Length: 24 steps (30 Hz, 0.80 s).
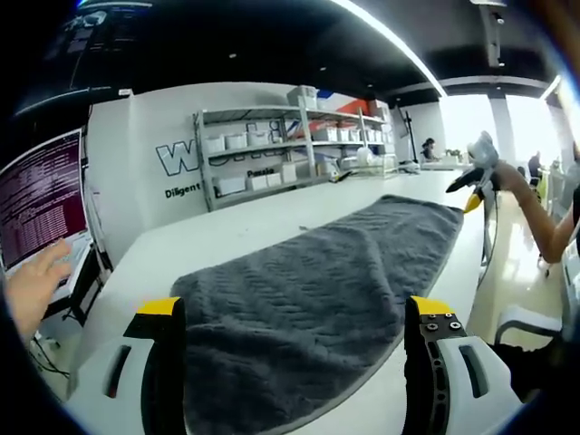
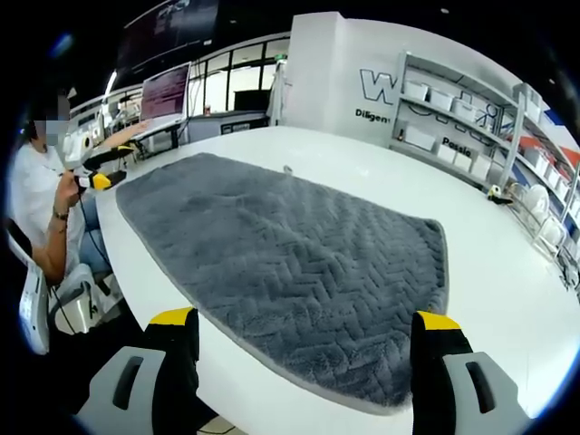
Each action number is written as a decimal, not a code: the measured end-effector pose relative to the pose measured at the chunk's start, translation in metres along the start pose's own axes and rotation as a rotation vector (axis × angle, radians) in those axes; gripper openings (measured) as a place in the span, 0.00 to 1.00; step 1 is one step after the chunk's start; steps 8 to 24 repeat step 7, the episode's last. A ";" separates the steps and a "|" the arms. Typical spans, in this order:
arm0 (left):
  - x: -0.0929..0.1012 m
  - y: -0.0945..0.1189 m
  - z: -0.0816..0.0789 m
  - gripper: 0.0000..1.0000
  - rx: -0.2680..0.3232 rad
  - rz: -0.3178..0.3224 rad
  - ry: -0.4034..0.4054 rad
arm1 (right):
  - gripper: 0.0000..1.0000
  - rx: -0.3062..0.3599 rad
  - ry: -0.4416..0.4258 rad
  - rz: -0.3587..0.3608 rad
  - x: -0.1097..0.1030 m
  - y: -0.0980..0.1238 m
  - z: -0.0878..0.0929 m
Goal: Open the folded towel by lifting each exposed corner and separating the folded layers until the towel lies flat within the target outline without major curled edges
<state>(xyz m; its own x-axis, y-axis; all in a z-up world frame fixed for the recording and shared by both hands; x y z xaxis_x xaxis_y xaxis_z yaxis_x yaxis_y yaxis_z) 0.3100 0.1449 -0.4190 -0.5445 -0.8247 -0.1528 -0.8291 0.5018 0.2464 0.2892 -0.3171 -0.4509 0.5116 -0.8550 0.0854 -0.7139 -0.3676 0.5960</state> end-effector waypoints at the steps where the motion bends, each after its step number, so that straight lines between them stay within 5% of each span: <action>1: 0.000 0.000 0.000 0.99 0.000 0.000 0.001 | 0.99 -0.001 0.001 -0.001 0.000 0.000 0.000; 24: 0.002 0.000 0.001 0.99 -0.001 0.006 0.003 | 0.99 0.003 0.000 -0.003 -0.002 0.001 -0.001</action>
Point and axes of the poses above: the point that each gripper's makers call its tool centre point, and the gripper's own axes: y roughly backward along the fingers, x roughly to its right, z roughly out of its underside, the point moved 1 cm from there along y, roughly backward along the fingers, and after that the axes turned 1 degree about -z, right-handed, at the moved point
